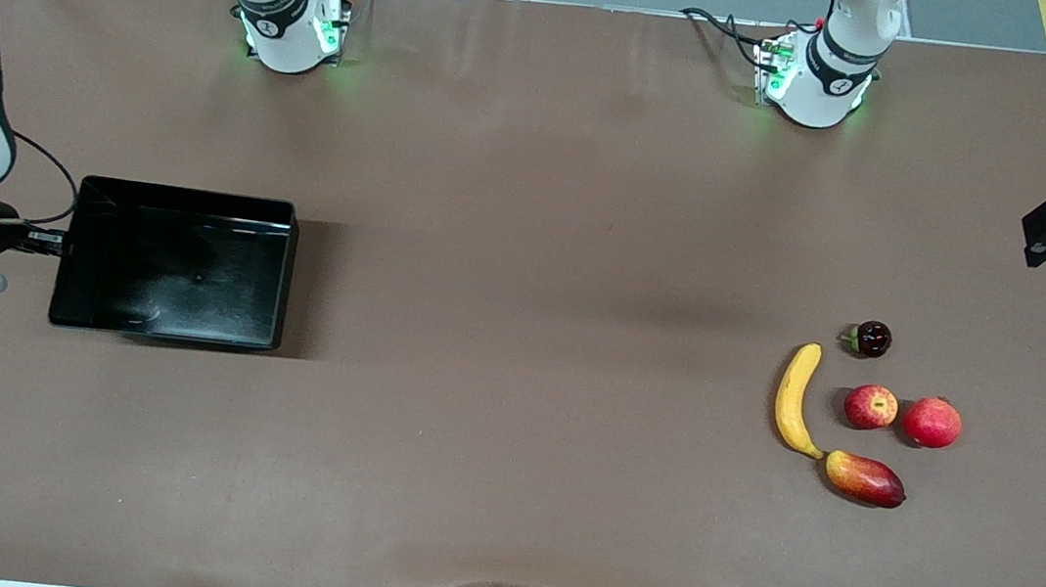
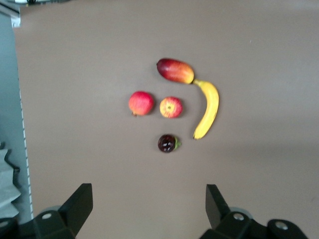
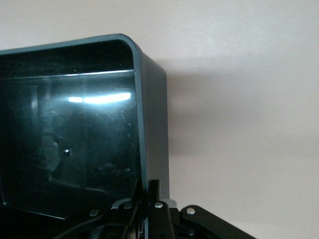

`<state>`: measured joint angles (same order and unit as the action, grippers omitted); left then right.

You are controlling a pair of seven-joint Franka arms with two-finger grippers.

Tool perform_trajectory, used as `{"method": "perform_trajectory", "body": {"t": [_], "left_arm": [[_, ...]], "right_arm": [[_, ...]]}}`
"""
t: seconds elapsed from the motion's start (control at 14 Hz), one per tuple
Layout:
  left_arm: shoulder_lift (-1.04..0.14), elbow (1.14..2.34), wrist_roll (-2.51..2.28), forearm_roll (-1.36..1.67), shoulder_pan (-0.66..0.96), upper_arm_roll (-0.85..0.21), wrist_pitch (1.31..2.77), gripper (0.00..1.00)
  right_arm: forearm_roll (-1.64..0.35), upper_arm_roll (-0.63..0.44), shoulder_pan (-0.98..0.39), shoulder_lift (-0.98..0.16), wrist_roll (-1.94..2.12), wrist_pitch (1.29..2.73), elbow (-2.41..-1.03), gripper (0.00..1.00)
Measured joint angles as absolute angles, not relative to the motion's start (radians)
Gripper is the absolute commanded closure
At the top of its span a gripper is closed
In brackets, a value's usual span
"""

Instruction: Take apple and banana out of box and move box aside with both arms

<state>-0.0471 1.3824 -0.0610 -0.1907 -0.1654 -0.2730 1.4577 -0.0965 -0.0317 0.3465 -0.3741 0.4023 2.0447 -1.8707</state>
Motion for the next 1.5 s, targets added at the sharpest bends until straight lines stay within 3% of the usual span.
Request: {"method": "perform_trajectory", "body": {"t": [0.14, 0.29, 0.36, 0.43, 0.71, 1.07, 1.5], "left_arm": [[-0.033, 1.386, -0.061, -0.144, -0.067, -0.157, 1.412, 0.0], [-0.017, 1.404, -0.071, -0.107, -0.045, -0.122, 1.392, 0.0], [-0.008, 1.414, -0.075, -0.095, -0.045, -0.118, 1.391, 0.0], [0.0, 1.422, -0.076, -0.087, -0.045, -0.115, 1.391, 0.0], [0.006, 1.436, -0.08, -0.068, -0.062, -0.104, 1.391, 0.0], [0.006, 1.444, -0.082, -0.062, -0.086, -0.102, 1.391, 0.0], [0.009, 1.441, -0.081, -0.051, -0.077, -0.112, 1.391, 0.0]], "right_arm": [[-0.102, -0.029, 0.373, -0.404, 0.402, 2.052, -1.871, 1.0], [-0.113, -0.028, 0.386, -0.43, 0.402, 2.062, -1.872, 1.0], [-0.114, -0.028, 0.388, -0.441, 0.402, 2.07, -1.872, 0.32], [-0.116, -0.028, 0.39, -0.45, 0.402, 2.071, -1.872, 0.0], [-0.119, -0.018, 0.393, -0.461, 0.402, 1.993, -1.839, 0.0], [-0.133, 0.017, 0.374, -0.438, 0.402, 1.577, -1.532, 0.0], [-0.133, 0.083, 0.362, -0.422, 0.463, 1.436, -1.223, 0.0]]}}
